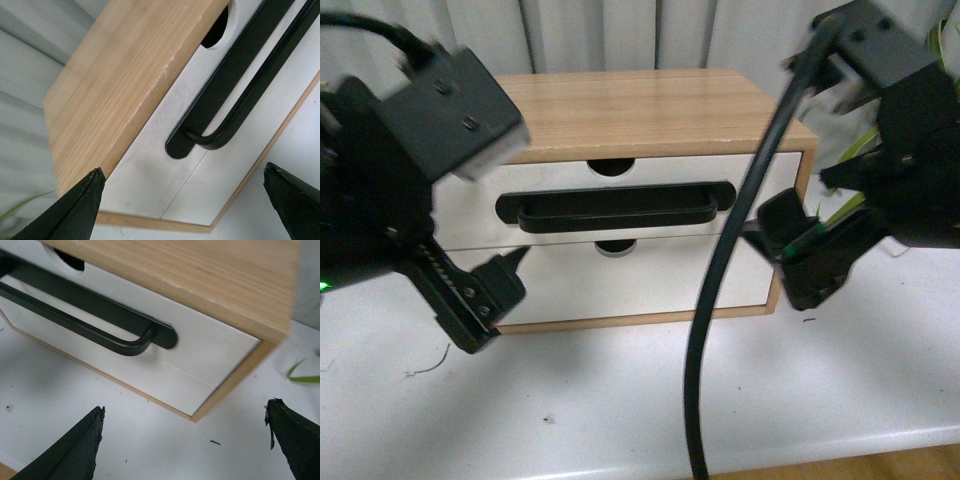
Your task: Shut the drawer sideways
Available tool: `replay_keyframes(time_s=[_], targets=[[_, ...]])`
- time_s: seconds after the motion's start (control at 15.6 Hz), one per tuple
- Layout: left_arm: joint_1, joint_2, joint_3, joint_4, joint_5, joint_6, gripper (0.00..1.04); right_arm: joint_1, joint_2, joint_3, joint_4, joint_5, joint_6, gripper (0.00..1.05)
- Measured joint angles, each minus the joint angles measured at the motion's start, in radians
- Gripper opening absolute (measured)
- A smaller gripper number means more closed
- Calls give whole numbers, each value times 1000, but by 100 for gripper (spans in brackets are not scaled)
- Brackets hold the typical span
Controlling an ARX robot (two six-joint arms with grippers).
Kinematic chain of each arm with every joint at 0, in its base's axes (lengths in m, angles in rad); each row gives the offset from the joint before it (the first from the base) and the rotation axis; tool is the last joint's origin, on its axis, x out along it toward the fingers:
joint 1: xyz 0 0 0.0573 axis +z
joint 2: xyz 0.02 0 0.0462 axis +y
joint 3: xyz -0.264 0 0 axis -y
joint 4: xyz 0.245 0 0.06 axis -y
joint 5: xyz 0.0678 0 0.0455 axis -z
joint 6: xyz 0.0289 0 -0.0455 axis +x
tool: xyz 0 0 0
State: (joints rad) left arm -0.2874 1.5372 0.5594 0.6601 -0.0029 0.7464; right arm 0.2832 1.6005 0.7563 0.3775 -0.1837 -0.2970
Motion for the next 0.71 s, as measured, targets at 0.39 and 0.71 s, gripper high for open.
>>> replay_keyframes(time_s=[0.39, 0.71], targets=[[10, -713, -348, -307, -179, -325, 98, -40, -644, -362, -158, 166, 200, 98], [103, -1176, -453, -556, -210, -714, 98, 34, -1009, -489, -264, 442, 339, 98]])
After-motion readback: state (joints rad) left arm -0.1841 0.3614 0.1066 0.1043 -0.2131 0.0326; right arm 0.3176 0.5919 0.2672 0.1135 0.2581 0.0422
